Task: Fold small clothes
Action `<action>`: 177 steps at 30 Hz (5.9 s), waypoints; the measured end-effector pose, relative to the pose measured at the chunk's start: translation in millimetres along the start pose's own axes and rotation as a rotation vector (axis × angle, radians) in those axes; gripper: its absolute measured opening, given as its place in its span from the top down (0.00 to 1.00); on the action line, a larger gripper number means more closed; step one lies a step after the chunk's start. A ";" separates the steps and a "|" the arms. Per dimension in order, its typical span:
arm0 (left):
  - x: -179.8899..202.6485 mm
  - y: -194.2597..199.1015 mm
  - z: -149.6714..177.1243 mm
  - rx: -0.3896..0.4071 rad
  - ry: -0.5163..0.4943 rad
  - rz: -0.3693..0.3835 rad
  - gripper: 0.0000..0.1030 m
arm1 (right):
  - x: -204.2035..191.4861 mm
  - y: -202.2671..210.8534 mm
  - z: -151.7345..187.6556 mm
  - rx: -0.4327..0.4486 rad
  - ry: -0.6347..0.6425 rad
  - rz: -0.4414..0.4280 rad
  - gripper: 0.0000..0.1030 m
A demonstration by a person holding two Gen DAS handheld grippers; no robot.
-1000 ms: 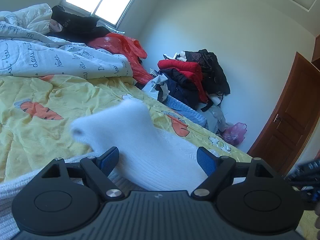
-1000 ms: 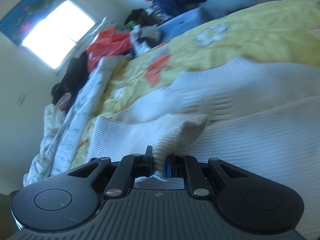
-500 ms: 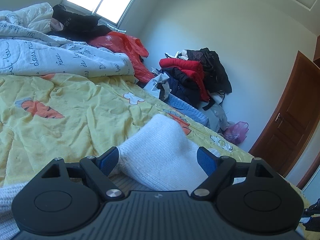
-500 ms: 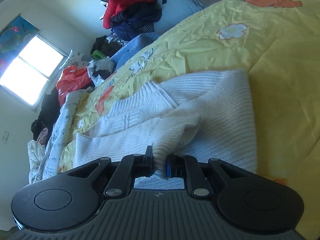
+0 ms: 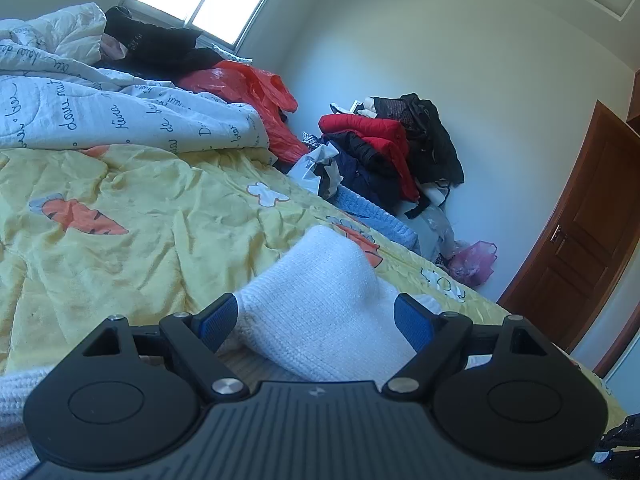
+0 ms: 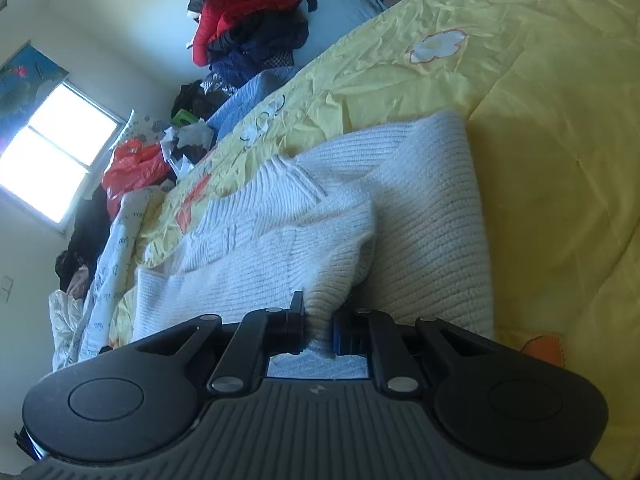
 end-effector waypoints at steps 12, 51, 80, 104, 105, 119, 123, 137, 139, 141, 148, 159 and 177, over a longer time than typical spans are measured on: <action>0.6 -0.3 -0.1 -0.003 -0.003 -0.001 0.17 | -18.2 29.6 14.4 0.173 0.106 0.085 0.71; 67.3 -34.9 24.4 -0.309 -0.498 0.035 0.00 | -46.2 3.7 116.7 0.340 0.520 0.365 0.16; 10.2 84.3 50.9 -0.399 -0.586 0.138 0.00 | -45.4 31.9 175.4 0.268 0.525 0.433 0.02; 12.4 82.9 52.4 -0.399 -0.597 0.130 0.00 | -39.3 71.9 237.1 0.277 0.558 0.438 0.02; 12.4 82.9 52.5 -0.399 -0.597 0.130 0.00 | -38.5 74.4 239.9 0.279 0.558 0.434 0.02; 9.7 89.0 52.8 -0.408 -0.599 0.132 0.00 | -36.7 74.1 240.9 0.276 0.555 0.421 0.02; 3.6 108.3 56.0 -0.412 -0.601 0.131 0.00 | -36.7 74.0 241.0 0.275 0.554 0.420 0.02; -22.5 173.1 70.8 -0.368 -0.612 0.133 0.00 | -36.6 74.0 240.5 0.275 0.554 0.420 0.02; -21.6 172.0 70.5 -0.370 -0.615 0.131 0.00 | -37.0 74.6 241.1 0.275 0.554 0.425 0.02; -21.3 173.0 69.5 -0.375 -0.622 0.132 0.00 | -37.9 78.0 244.2 0.270 0.558 0.439 0.02; -27.4 190.1 70.2 -0.411 -0.633 0.142 0.00 | -29.2 111.8 279.4 0.253 0.584 0.427 0.01; -44.4 225.7 72.6 -0.462 -0.670 0.136 0.00 | -24.7 149.0 318.5 0.170 0.678 0.440 0.01; -99.8 228.6 22.6 -0.478 -0.546 0.110 0.00 | -3.5 217.3 271.1 0.009 0.333 0.269 0.10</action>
Point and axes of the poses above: each gripper's, at about its wrist camera, not at the fingertips, and y roughly against the way its jaws point, x to its right, z to its underside, the point moved 4 cm from there along -y, roughly the way its jaws point, and after that the axes turned 9 degrees about -y, right-handed, at the moved point
